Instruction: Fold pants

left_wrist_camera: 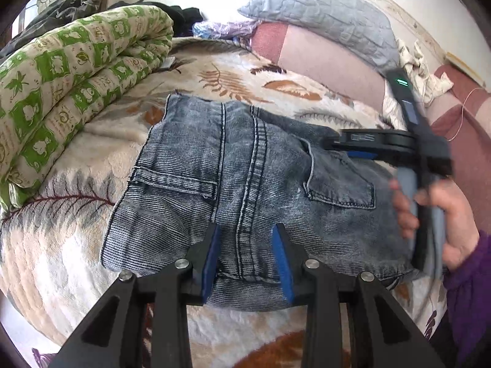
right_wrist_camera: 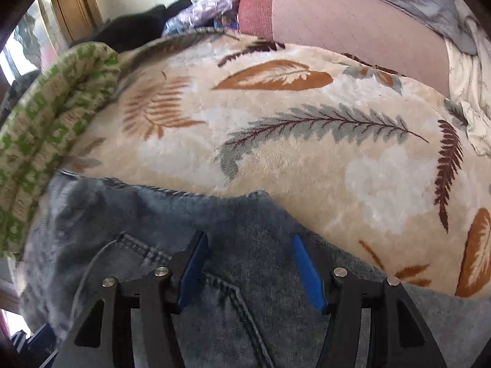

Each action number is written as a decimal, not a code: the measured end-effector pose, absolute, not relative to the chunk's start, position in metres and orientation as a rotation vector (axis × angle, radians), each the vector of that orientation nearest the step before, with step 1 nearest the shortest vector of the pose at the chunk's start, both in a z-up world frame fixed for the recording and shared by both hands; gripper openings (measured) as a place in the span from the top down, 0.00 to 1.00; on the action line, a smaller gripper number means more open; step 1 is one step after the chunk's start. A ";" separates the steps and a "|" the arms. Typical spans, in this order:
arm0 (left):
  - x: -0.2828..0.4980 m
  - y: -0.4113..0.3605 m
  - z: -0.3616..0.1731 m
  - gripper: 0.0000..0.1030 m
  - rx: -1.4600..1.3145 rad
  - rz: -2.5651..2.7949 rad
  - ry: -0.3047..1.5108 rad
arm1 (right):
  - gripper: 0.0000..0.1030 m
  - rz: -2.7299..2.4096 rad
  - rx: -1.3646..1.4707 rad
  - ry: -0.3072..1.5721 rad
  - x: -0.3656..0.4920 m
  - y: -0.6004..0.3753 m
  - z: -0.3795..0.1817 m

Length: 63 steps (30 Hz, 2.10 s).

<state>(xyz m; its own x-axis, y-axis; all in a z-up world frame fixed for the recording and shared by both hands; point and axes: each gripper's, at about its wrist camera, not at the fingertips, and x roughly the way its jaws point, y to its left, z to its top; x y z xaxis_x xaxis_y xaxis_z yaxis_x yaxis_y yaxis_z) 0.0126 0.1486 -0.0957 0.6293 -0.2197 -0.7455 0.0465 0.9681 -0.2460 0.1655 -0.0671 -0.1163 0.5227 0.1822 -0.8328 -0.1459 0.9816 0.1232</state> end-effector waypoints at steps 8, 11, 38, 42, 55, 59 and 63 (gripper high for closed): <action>-0.021 0.115 -0.060 0.22 -0.044 -0.193 0.584 | 0.40 0.133 0.210 0.858 0.068 -0.179 -0.068; -0.028 0.091 -0.059 0.22 0.038 -0.254 0.550 | 0.36 0.065 0.396 0.785 0.013 -0.242 -0.064; -0.016 -0.134 -0.039 0.22 0.383 -0.528 0.795 | 0.35 -0.220 1.132 0.558 -0.143 -0.437 -0.117; -0.010 -0.131 -0.036 0.22 0.374 -0.495 0.809 | 0.34 -0.215 1.157 0.562 -0.144 -0.439 -0.122; -0.003 -0.115 -0.054 0.21 0.362 -0.441 0.877 | 0.33 -0.227 1.157 0.555 -0.148 -0.437 -0.121; -0.001 -0.111 -0.064 0.21 0.307 -0.443 0.904 | 0.33 -0.294 1.034 0.452 -0.161 -0.432 -0.096; 0.002 -0.121 -0.069 0.21 0.277 -0.462 0.926 | 0.33 -0.236 0.852 0.475 -0.143 -0.409 -0.075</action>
<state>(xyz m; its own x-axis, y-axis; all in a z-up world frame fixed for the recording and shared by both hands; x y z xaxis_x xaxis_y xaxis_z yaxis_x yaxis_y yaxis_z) 0.0025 -0.1212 -0.0686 0.5141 -0.2618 -0.8168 0.4948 0.8684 0.0331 -0.1433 -0.4094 -0.0746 0.8705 -0.0127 -0.4921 0.3847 0.6411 0.6640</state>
